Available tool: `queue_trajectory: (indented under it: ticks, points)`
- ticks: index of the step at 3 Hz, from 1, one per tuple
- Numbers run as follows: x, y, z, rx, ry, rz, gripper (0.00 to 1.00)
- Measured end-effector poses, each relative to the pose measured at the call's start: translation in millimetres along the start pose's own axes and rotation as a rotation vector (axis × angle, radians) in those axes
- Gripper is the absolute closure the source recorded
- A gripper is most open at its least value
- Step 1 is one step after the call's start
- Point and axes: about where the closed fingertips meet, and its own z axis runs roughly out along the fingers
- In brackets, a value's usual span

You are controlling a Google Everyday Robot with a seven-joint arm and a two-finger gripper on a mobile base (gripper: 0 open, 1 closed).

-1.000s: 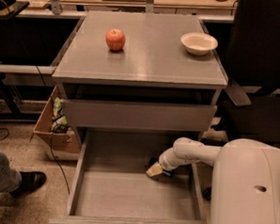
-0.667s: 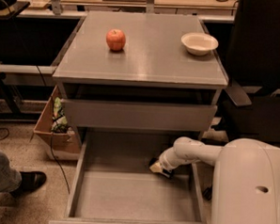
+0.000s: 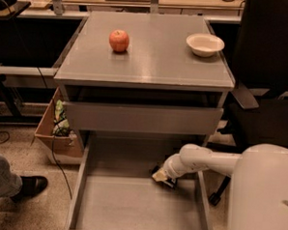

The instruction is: Pick rxbar blueberry from middle drawer and place on counter

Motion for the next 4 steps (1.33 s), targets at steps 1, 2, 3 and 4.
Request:
queue_trajectory:
  ticks: [1, 2, 3, 4]
  points:
    - [-0.4, 23.1, -62.5, 0.016, -0.038, -0.037, 1.00]
    - [-4.4, 28.8, -118.1, 0.044, -0.059, -0.059, 1.00]
    - [-13.1, 20.0, -184.4, 0.069, -0.099, -0.081, 1.00]
    - [-28.3, 14.2, -255.2, 0.122, -0.115, -0.131, 1.00]
